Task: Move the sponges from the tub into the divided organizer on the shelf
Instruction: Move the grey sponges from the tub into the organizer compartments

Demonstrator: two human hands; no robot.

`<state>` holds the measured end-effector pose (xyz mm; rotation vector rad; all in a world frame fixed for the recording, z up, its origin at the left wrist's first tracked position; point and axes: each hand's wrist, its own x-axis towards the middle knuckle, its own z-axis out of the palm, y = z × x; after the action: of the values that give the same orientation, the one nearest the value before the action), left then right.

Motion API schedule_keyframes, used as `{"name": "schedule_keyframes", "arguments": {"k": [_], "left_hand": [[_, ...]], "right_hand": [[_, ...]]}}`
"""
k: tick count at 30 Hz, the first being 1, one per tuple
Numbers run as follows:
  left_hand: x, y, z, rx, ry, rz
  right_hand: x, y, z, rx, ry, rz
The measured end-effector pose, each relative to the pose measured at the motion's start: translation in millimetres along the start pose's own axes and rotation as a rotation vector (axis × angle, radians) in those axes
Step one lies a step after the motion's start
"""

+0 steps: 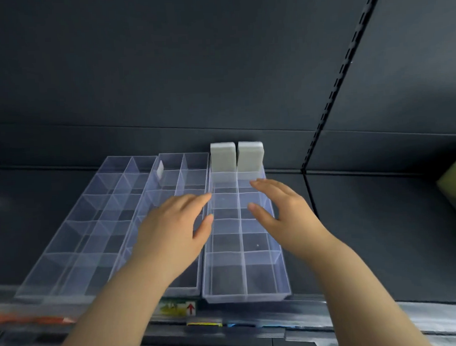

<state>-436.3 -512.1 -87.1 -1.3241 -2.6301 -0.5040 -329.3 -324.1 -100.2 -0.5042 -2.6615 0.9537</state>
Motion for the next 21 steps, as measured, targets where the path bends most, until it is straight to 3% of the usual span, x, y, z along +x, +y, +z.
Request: {"name": "schedule_keyframes", "arguments": {"k": [12,21], "left_hand": [[-89.1,-28.2,-47.8,-0.027,0.015,0.136],[-124.9,22.5,-54.2,-0.150,-0.007,0.352]], "right_hand": [[-118.9,-91.1,39.8,-0.122,0.148,0.083],[-210.4,-98.2,19.6,-0.127,0.323,0.239]]}}
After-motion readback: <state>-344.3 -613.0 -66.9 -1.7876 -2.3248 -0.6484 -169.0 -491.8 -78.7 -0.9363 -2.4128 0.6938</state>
